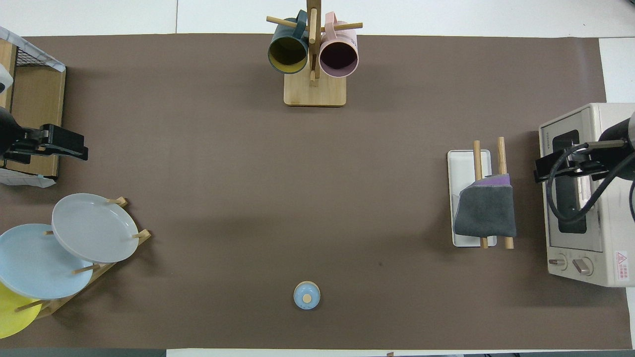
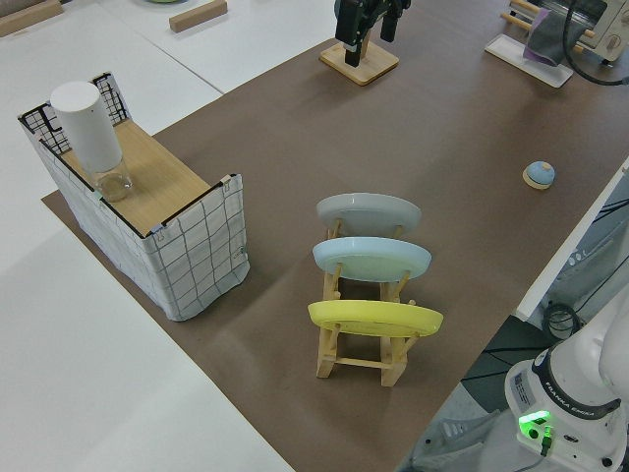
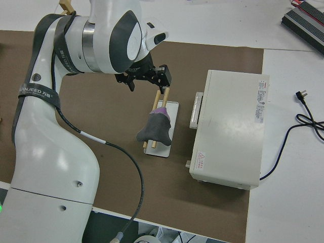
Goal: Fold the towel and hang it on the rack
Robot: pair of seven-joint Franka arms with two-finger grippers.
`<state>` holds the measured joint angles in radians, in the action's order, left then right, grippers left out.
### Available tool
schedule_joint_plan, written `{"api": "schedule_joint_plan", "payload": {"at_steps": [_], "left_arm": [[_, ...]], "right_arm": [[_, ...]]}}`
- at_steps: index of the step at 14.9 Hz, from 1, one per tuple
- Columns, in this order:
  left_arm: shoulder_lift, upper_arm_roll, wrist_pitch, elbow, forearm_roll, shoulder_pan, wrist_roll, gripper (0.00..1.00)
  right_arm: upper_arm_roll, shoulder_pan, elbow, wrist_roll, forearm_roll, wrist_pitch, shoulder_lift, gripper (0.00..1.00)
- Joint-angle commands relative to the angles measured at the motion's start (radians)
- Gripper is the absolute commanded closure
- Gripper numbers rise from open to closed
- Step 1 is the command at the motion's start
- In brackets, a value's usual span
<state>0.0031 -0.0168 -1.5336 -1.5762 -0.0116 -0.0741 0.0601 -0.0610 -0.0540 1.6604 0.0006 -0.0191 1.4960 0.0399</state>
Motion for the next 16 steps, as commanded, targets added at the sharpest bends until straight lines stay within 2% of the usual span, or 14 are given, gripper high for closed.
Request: {"api": "schedule_joint_plan", "payload": {"at_steps": [1,16], "left_arm": [[-0.015,0.005,-0.006,-0.013,0.021,-0.004,-0.002,0.0],[-0.015,0.006,-0.006,-0.013,0.021,-0.004,-0.002,0.0]], "right_arm": [[0.01,0.025,-0.031,0.021,-0.03,-0.011,-0.02,0.0],[0.0,0.026,-0.03,0.021,-0.016,0.02,-0.018,0.0]]}}
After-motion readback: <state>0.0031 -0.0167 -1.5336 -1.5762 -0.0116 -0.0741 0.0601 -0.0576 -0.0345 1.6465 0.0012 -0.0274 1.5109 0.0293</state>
